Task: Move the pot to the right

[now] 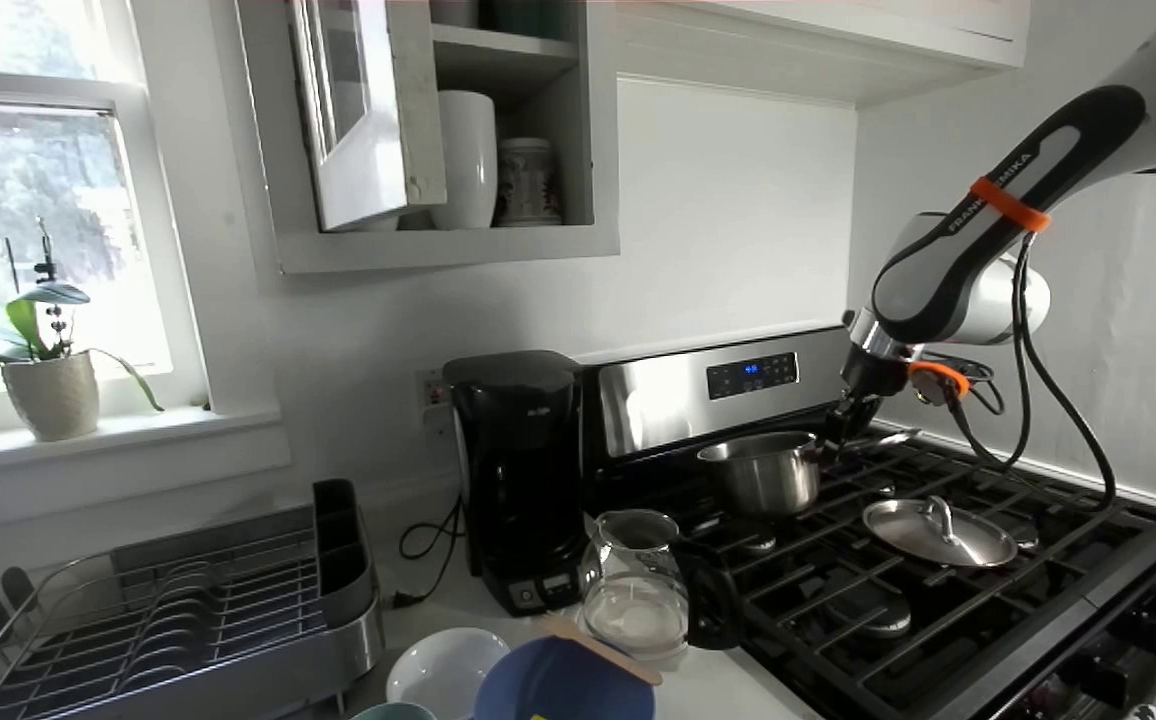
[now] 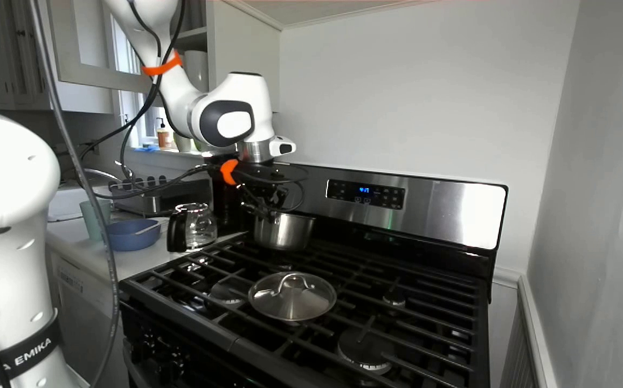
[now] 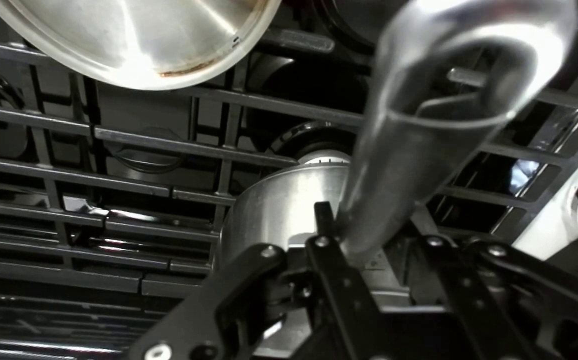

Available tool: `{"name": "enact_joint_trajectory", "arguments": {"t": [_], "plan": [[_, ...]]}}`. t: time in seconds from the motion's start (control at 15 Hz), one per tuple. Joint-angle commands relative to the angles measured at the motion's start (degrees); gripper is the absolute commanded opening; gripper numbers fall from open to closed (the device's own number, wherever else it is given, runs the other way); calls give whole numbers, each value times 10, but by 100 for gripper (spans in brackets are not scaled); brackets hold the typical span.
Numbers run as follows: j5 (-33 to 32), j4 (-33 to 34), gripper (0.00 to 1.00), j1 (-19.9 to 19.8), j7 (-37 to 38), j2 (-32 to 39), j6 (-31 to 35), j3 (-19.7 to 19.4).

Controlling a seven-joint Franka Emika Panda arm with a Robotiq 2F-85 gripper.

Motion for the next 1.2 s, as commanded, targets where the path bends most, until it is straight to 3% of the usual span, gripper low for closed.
{"name": "enact_joint_trajectory", "arguments": {"t": [0.0,0.33,1.13], "plan": [[22,-13,7,16,-22,-36,-1,-18],[-24,-10,7,-2,15,-7,-5,-14],[-52,-38,7,-10,18,46,27,-8]]}}
